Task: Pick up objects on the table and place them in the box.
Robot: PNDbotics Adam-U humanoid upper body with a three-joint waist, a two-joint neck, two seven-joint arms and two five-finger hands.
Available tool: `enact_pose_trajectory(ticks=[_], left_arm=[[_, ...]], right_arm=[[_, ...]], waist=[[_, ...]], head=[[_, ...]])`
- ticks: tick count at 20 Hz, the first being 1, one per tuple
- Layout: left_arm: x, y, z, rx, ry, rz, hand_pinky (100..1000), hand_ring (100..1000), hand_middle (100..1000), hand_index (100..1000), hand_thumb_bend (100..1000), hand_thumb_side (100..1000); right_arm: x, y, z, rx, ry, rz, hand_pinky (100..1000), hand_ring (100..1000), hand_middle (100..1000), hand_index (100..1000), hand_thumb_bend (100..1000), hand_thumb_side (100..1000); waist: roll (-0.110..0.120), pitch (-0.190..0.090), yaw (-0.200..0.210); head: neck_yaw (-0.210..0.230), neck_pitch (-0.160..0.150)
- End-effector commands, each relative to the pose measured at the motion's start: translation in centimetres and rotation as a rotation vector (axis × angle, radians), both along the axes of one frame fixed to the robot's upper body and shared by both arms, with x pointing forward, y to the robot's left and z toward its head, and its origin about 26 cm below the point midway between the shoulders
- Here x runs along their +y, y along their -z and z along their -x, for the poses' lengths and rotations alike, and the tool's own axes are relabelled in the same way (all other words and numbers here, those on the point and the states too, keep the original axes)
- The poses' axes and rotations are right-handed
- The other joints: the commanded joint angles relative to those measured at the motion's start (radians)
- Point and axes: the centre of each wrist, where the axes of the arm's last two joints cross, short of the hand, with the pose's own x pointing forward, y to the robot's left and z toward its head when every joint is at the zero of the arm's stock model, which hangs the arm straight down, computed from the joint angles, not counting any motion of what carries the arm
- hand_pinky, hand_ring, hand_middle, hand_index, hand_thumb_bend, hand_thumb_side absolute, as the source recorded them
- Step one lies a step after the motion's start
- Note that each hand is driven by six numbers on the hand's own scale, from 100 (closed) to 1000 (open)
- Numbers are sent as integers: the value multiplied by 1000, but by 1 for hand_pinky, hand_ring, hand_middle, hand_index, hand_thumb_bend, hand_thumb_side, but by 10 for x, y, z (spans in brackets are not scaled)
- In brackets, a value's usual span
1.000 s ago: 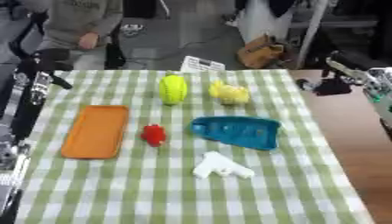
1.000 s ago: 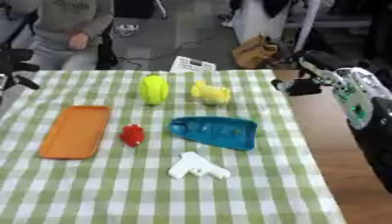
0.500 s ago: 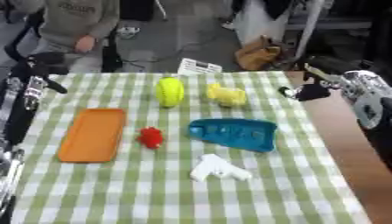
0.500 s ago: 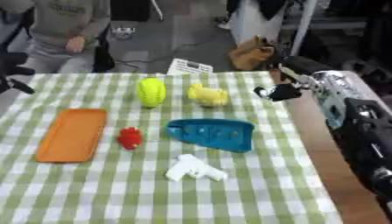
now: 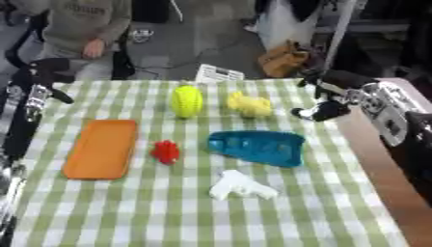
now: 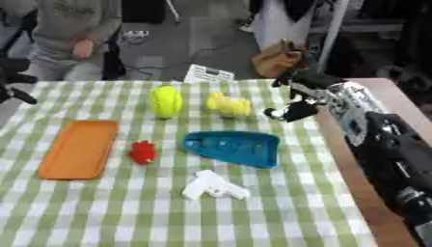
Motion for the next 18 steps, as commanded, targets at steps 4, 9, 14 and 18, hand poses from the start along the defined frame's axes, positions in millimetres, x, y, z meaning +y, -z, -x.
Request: enact_pose_trajectory(ticks=[4,9,14,18], left_arm=[[-2,-9,-2,-28,15,-5,529,724,797,817,102,1000],[-3,-9,-2,-28,20,-5,528,724,797,817,101,1000],[-5,-10,-3,-28,29,-4,528,724,797,817,100,1000],[-6,-10,-3,-29,33,-2,528,725,797,817,100,1000]], right_arm=[[23,-20,5,25,-111,-3,515,651,842,926,462,608],[26,-7,3,92,-96,18,516,646,832,925,465,602],[21,11,-1,132,-48,24,514,643,830,926,465,601],[19,20,-3,140,-36,31,515,643,831,926,464,599]], waist=[[9,-18,-2],[12,-16,0],[16,-14,4],[19,-12,5]], head=[[-5,-11],[-11,-12],[-17,-13],[-21,-15]])
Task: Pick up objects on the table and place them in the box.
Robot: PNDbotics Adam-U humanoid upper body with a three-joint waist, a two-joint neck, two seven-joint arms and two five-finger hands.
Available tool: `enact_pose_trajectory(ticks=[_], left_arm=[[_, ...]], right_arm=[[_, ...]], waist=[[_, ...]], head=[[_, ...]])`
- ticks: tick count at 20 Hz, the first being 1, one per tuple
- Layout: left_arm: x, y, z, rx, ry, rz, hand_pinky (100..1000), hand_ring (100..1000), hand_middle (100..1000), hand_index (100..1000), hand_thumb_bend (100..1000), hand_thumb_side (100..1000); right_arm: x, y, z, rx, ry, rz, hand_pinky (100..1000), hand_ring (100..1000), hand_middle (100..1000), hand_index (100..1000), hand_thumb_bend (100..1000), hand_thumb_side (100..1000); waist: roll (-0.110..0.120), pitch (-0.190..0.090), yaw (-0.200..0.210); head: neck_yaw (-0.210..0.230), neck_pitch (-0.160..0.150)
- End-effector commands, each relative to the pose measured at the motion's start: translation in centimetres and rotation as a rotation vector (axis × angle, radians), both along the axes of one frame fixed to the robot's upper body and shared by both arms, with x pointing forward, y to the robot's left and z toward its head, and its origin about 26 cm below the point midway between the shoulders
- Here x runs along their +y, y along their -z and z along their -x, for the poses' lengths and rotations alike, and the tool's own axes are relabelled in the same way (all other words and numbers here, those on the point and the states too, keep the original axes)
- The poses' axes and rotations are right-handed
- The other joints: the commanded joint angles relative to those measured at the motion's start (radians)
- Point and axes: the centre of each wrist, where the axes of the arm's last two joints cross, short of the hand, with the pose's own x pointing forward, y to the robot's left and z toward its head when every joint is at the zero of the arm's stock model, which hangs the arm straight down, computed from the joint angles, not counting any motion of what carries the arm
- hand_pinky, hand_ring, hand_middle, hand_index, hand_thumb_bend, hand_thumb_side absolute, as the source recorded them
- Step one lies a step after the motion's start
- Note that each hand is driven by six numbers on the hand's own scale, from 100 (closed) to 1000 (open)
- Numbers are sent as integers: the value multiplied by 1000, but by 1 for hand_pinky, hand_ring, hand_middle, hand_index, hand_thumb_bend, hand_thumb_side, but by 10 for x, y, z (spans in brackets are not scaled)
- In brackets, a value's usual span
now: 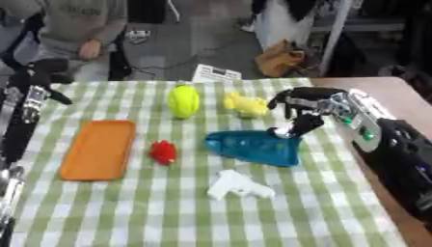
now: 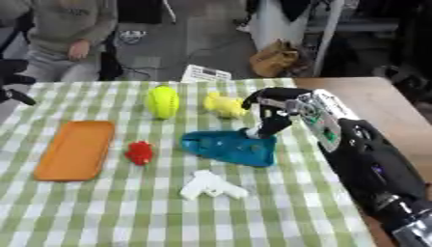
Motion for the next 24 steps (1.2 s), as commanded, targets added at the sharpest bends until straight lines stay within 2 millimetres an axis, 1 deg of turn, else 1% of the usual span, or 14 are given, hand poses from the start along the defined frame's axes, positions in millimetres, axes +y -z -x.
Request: enact_pose_trajectory(ticks=[1,8,13,16,17,18,20,23,24], left_arm=[[-2,-9,-1,-27,14,-7,527,725,797,817,100,1000],[-3,-9,-2,-28,20,-5,527,725,798,818,100,1000],[-3,-10,-2,-28,22,-5,527,726,798,818,100,1000],[-4,-9,-2,-27,23,-4,527,726,798,818,100,1000],[-4,-9,-2,-26,23,-4,526,726,798,818,100,1000],[-4,-9,-2,-26,24,-4,526,726,798,818,100,1000],[-4,-9,-2,-26,25,-4,526,726,798,818,100,1000],[-4,-9,-2,-26,27,-4,526,727,799,818,100,1000],[-4,-9,-2,-26,27,-4,526,727,799,818,100,1000]], right_arm=[[-6,-6,-4,-27,19,8,514,644,830,926,466,597],[-9,7,-4,-18,39,23,523,663,831,925,473,597],[-7,12,-3,-12,18,39,550,696,836,925,484,601],[-9,14,-1,-6,1,57,556,699,837,924,486,601],[-9,14,-1,-4,-4,62,561,702,836,923,555,588],[-8,15,0,0,-11,68,562,702,837,923,487,600],[-7,17,1,9,-21,78,565,698,835,921,486,598],[-4,21,2,22,-34,87,563,657,827,918,484,594],[-4,22,2,25,-38,90,563,657,827,918,484,594]], waist=[[18,-11,1],[25,-10,6],[25,-11,8],[23,-11,11],[22,-11,12],[22,-10,13],[21,-10,15],[21,-10,16],[21,-10,17]], head=[[-5,-16],[-12,-22],[-15,-23],[-17,-24],[-17,-25],[-18,-26],[-19,-27],[-21,-27],[-22,-26]])
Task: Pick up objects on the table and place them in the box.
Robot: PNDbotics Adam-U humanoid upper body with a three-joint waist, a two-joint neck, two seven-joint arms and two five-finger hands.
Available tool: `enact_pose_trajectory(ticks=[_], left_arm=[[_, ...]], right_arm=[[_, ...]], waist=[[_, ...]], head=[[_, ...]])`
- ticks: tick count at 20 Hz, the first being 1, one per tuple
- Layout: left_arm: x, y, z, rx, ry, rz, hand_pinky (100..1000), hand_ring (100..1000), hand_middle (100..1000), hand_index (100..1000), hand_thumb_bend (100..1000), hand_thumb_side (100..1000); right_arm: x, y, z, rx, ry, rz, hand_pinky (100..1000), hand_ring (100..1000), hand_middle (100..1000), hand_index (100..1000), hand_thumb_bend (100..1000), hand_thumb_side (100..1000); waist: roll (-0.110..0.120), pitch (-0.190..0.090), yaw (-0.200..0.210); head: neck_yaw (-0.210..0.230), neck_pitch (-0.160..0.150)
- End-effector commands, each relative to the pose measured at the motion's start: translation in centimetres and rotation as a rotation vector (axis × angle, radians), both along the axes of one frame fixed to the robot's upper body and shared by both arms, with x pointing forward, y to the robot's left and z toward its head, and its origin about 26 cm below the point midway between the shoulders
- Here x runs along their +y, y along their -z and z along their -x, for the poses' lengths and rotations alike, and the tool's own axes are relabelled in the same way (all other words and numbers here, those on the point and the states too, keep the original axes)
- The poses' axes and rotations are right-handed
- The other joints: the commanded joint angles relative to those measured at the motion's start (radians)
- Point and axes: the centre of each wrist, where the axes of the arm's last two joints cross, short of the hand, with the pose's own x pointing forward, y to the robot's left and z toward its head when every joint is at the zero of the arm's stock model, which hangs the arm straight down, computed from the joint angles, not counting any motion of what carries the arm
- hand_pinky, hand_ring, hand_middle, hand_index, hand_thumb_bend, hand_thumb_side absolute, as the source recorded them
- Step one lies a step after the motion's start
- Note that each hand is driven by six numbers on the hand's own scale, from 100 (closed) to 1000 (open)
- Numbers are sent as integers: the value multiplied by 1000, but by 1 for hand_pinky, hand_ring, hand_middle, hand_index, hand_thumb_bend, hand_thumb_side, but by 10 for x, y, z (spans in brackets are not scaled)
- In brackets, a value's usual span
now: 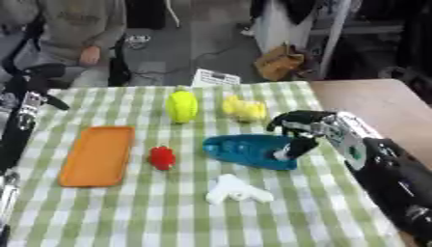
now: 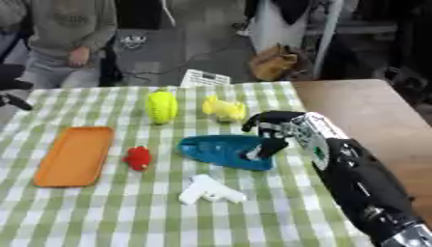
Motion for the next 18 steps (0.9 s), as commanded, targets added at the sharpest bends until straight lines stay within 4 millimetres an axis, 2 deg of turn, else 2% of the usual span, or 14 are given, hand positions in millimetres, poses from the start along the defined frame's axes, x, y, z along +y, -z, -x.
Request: enact_pose_trajectory(ticks=[1,6,8,9,10,12,13,14,15,16,18], left_arm=[[0,-8,0,-24,10,-9,526,727,799,818,100,1000],[0,-8,0,-23,10,-8,525,727,799,818,100,1000],[0,-8,0,-22,10,-7,525,727,799,818,100,1000],[0,-8,0,-22,9,-7,525,727,799,818,100,1000],[0,-7,0,-21,9,-7,524,727,799,818,100,1000],[0,-7,0,-20,8,-6,524,726,799,818,100,1000],[0,-7,0,-19,8,-6,524,726,799,818,100,1000],[0,-7,0,-19,8,-5,524,727,799,818,100,1000],[0,-7,0,-19,9,-6,524,727,799,818,100,1000],[0,-7,0,-19,9,-6,524,727,799,818,100,1000],[0,-7,0,-18,8,-5,523,727,799,818,100,1000]], right_arm=[[2,-11,-2,-27,-20,21,557,640,810,911,481,589],[4,-13,-2,-47,-32,25,466,568,711,845,427,495],[5,-15,-2,-72,-31,25,374,507,617,769,279,329],[5,-16,-1,-88,-31,24,374,507,617,769,279,329],[6,-16,-1,-104,-30,24,314,470,569,707,163,187],[6,-16,-1,-130,-26,25,258,428,518,634,100,100],[6,-16,-1,-140,-24,25,258,428,518,634,100,100],[6,-15,0,-148,-21,26,204,388,466,537,100,100],[6,-15,0,-153,-19,27,204,388,466,537,100,100],[6,-14,0,-156,-17,27,159,354,425,479,100,100],[6,-13,0,-160,-15,26,135,334,403,458,100,100]], waist=[[11,-10,2],[10,-9,2],[11,-9,1],[11,-9,1],[11,-9,1],[11,-8,1],[11,-8,1],[11,-8,1],[11,-8,1],[11,-8,1],[11,-8,1]], head=[[-4,-9],[-7,-11],[-8,-12],[-8,-12],[-9,-12],[-9,-12],[-10,-13],[-10,-13],[-10,-14],[-10,-14],[-10,-14]])
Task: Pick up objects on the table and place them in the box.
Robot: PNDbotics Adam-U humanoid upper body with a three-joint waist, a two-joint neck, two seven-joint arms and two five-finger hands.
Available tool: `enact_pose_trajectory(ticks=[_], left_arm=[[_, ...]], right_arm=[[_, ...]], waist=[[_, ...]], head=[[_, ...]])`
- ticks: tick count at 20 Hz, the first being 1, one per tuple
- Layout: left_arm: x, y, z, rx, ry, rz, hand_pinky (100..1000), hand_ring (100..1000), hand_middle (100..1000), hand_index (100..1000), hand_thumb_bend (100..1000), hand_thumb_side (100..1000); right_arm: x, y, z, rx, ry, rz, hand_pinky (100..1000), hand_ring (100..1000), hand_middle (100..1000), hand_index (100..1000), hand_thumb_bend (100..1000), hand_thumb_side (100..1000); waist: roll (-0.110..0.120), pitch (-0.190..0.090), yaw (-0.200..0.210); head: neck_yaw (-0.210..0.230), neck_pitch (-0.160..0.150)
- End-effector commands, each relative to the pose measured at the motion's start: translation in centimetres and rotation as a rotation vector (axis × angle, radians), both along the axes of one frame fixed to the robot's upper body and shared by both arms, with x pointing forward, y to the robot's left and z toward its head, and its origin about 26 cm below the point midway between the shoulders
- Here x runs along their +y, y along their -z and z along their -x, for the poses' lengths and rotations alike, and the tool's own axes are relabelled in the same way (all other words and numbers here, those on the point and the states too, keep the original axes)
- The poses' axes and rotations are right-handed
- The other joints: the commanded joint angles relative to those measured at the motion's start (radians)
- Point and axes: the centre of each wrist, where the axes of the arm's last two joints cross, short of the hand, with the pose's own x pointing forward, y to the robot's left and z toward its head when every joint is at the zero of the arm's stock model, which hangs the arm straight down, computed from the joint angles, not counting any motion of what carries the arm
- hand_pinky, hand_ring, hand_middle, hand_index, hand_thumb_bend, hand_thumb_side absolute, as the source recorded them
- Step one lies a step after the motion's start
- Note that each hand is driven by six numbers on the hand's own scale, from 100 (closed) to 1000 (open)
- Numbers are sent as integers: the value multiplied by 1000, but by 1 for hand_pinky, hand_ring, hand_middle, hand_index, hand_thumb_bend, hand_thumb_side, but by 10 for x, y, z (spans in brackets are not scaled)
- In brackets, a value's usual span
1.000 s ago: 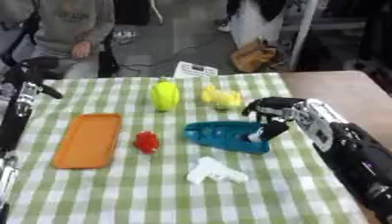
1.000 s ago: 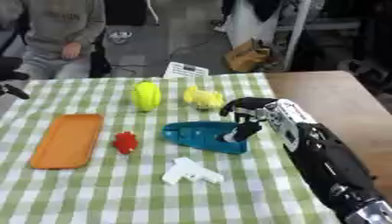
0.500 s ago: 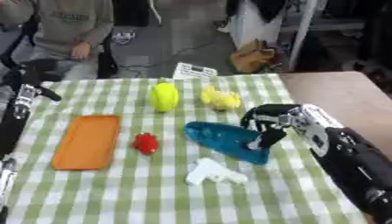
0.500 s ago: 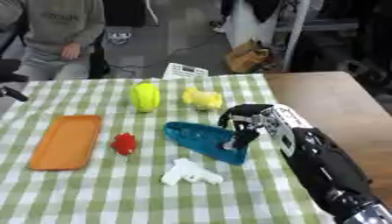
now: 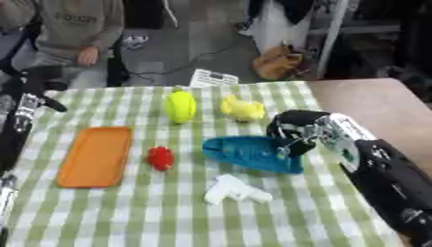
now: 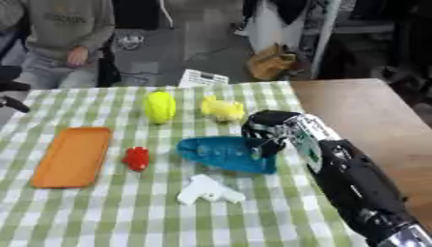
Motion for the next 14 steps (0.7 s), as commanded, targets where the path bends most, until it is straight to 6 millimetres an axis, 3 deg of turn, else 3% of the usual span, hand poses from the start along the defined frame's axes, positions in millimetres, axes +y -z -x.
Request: enact_pose_trajectory(ticks=[1,9,14], left_arm=[[0,-7,0,-21,6,-6,523,727,799,818,100,1000],[1,-7,0,-22,4,-6,524,728,799,818,100,1000],[0,-8,0,-25,3,-5,525,731,801,818,100,1000]], right_arm=[[-1,-13,-3,-53,-1,6,135,334,403,458,100,100],[-2,-20,-4,-107,3,-33,113,315,385,442,100,100],[-1,-49,-9,-233,33,-132,100,289,370,428,100,100]], waist=[[11,-9,0],[11,-9,0],[11,-12,-1]], head=[[-2,-14],[-1,-14],[-1,-14]])
